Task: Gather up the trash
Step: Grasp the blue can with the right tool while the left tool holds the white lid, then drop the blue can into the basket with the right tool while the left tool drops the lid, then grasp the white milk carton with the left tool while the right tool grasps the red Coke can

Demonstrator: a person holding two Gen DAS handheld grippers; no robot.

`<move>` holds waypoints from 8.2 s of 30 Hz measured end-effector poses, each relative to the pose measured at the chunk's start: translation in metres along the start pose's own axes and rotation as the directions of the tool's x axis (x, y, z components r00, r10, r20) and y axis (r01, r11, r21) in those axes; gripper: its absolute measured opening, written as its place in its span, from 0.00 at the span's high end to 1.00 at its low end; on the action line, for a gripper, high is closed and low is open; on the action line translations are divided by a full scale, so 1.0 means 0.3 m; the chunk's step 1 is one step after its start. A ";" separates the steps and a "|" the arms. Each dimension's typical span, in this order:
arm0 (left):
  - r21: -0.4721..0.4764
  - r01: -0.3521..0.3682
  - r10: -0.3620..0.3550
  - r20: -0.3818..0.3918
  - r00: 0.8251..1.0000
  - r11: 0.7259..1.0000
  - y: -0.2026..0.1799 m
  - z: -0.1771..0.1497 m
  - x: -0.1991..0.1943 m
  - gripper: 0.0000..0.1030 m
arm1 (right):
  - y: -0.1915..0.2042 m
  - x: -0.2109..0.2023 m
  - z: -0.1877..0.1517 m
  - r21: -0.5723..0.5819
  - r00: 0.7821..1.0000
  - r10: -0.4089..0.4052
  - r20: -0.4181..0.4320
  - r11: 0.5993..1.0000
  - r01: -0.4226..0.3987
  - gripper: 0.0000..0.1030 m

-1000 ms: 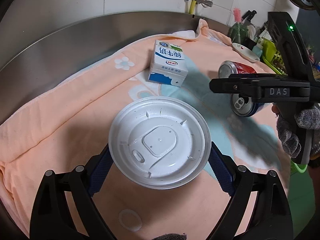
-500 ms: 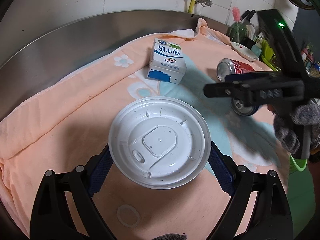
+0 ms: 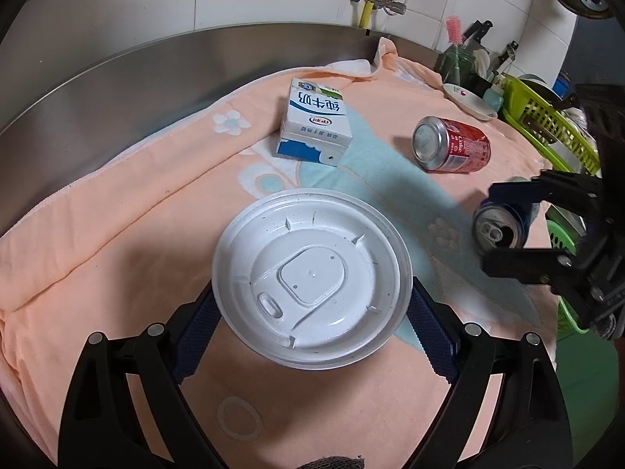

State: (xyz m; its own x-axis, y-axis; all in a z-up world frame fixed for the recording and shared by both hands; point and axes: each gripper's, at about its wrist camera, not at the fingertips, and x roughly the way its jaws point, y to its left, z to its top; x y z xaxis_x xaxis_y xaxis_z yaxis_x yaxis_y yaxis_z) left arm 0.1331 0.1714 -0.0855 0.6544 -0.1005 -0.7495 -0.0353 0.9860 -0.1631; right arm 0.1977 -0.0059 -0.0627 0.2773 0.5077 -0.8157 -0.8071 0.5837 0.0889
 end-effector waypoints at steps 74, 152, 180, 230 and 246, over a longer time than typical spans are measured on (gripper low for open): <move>0.310 0.349 -0.348 -0.059 0.936 0.884 -0.911 0.083 0.007 0.14 | -0.693 -0.454 -1.092 0.616 0.905 -0.336 -0.262 0.664 0.424 0.31; 0.384 0.343 -0.297 -0.175 0.939 0.857 -1.280 0.027 0.173 0.12 | -0.521 -0.768 -1.023 0.644 0.906 -0.419 0.067 0.711 0.282 0.27; 0.107 -0.096 0.090 0.053 0.995 0.990 -0.311 0.265 0.000 0.12 | -0.447 -0.291 -0.223 0.041 0.982 -0.152 0.114 0.988 0.148 0.17; 0.075 -0.174 0.176 -0.026 0.984 0.982 -0.101 0.479 0.353 0.12 | -0.475 0.028 0.068 -0.169 0.984 -0.175 0.003 0.970 0.173 0.23; 0.084 -0.213 0.219 -0.070 0.973 0.973 -0.121 0.509 0.477 0.38 | -0.495 -0.303 -0.239 0.228 0.969 -0.196 0.151 0.961 0.159 0.25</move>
State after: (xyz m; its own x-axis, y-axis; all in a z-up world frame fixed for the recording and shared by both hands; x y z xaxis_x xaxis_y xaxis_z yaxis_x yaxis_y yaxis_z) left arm 0.3433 0.1417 -0.0889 0.5765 0.1092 -0.8098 -0.1103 0.9924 0.0553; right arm 0.2551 -0.1842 -0.0427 0.5058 0.4732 -0.7212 -0.6123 0.7859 0.0863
